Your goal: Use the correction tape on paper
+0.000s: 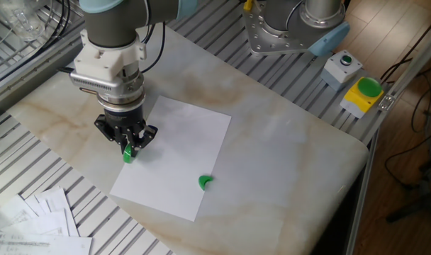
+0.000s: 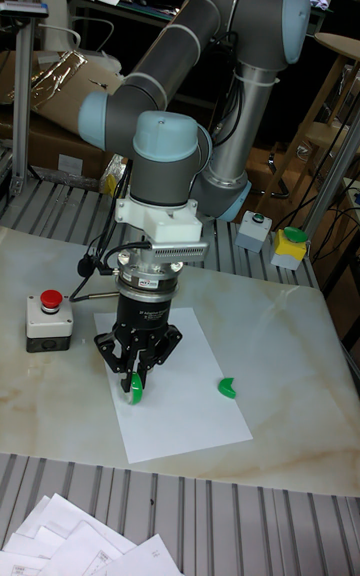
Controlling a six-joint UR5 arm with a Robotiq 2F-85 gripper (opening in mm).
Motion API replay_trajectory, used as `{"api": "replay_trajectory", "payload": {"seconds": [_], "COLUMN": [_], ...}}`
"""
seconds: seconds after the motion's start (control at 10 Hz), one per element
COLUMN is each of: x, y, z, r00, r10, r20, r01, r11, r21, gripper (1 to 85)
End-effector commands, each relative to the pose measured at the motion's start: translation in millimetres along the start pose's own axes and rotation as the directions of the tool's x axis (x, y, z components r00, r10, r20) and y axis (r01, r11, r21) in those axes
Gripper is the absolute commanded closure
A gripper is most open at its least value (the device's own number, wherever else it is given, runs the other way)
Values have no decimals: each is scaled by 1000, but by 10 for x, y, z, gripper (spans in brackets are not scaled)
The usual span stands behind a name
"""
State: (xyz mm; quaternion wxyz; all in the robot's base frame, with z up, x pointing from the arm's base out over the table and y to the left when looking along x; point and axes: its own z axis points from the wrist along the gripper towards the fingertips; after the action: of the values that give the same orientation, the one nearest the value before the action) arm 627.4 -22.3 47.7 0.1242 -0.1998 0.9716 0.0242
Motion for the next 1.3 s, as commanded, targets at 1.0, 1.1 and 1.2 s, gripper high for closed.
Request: {"api": "replay_trajectory", "payload": {"seconds": [1.0,1.1,1.2], "x": [-311,-304,-270], "y": [-11,-32,-65], "z": [-5,-32,-77], "r00": [997,998,999], "r10": [-1,-5,-11], "r20": [72,61,36], "r01": [1,5,10], "r11": [1000,1000,1000], "r21": [4,11,24], "gripper": [840,840,840]}}
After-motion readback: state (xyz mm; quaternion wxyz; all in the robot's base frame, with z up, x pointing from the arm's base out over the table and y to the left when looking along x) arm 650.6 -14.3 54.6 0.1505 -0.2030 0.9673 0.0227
